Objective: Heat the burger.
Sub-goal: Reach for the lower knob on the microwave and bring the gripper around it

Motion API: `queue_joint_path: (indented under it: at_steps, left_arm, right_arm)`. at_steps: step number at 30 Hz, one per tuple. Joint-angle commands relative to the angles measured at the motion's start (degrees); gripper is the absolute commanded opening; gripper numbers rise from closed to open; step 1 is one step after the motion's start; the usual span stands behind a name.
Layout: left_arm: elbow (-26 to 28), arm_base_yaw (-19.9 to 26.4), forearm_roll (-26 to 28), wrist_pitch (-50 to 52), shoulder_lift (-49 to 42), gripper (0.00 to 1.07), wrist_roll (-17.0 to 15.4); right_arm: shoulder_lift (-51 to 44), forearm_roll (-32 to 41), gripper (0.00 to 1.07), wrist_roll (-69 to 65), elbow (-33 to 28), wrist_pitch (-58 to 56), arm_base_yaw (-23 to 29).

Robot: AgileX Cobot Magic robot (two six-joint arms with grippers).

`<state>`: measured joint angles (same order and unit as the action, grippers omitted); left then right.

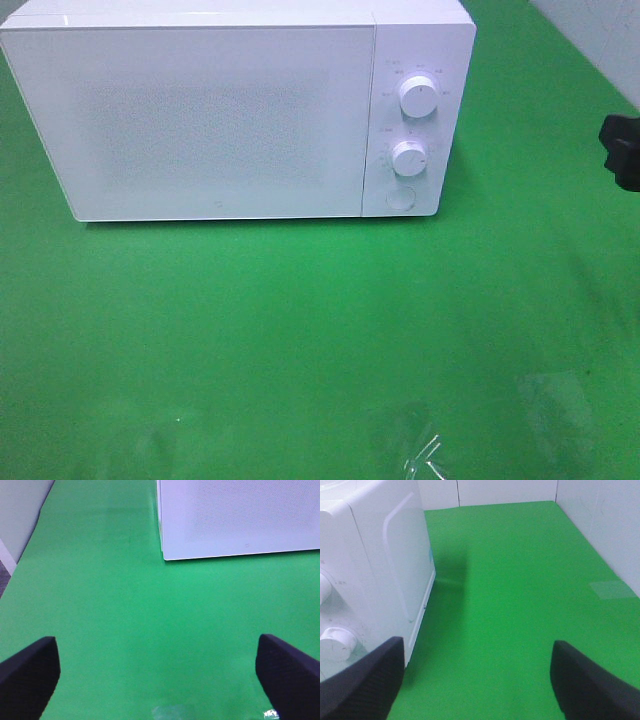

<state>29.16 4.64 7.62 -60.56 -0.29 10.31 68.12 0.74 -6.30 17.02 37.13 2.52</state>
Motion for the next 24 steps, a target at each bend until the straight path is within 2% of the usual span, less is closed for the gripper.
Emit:
queue_joint_path:
  at_steps: [1, 6, 11, 12, 14, 15, 16, 17, 18, 19, 24]
  left_arm:
    - [-0.2, 0.2, 0.1, 0.7, -1.1, 1.00, -0.5]
    - [-0.2, 0.2, 0.1, 0.7, -1.1, 1.00, -0.5]
    - [-0.2, 0.2, 0.1, 0.7, -1.1, 1.00, -0.5]
    - [-0.2, 0.2, 0.1, 0.7, -1.1, 1.00, -0.5]
    - [-0.2, 0.2, 0.1, 0.7, -1.1, 1.00, -0.5]
    - [-0.2, 0.2, 0.1, 0.7, -1.1, 1.00, -0.5]
    - [-0.2, 0.2, 0.1, 0.7, -1.1, 1.00, -0.5]
    - [-0.2, 0.2, 0.1, 0.7, -1.1, 1.00, -0.5]
    - [-0.2, 0.2, 0.1, 0.7, -1.1, 1.00, -0.5]
    - [-0.2, 0.2, 0.1, 0.7, -1.1, 1.00, -0.5]
    - [-0.2, 0.2, 0.1, 0.7, -1.1, 1.00, -0.5]
  right_arm:
    - [5.6, 0.0, 0.76, 0.8, -2.4, 11.7, -0.2]
    - [12.3, 1.5, 0.76, 0.8, -5.0, 22.2, -0.2]
    - [16.6, 2.2, 0.76, 1.0, -5.4, 25.6, 0.8]
    - [18.3, 5.4, 0.76, 2.1, -5.6, 27.4, 3.0]
    - [19.3, 7.4, 0.76, 3.4, -5.6, 28.3, 4.5]
    - [21.0, 10.9, 0.76, 6.6, -5.6, 30.3, 7.2]
    - [21.0, 10.9, 0.76, 6.6, -5.6, 30.3, 7.2]
    - [22.9, 14.2, 0.76, 8.4, -5.6, 32.4, 10.4]
    - [22.9, 14.2, 0.76, 8.4, -5.6, 32.4, 10.4]
    - [24.5, 17.0, 0.76, 8.9, -5.6, 34.9, 13.2]
    - [26.5, 20.3, 0.76, 8.9, -5.6, 38.4, 17.7]
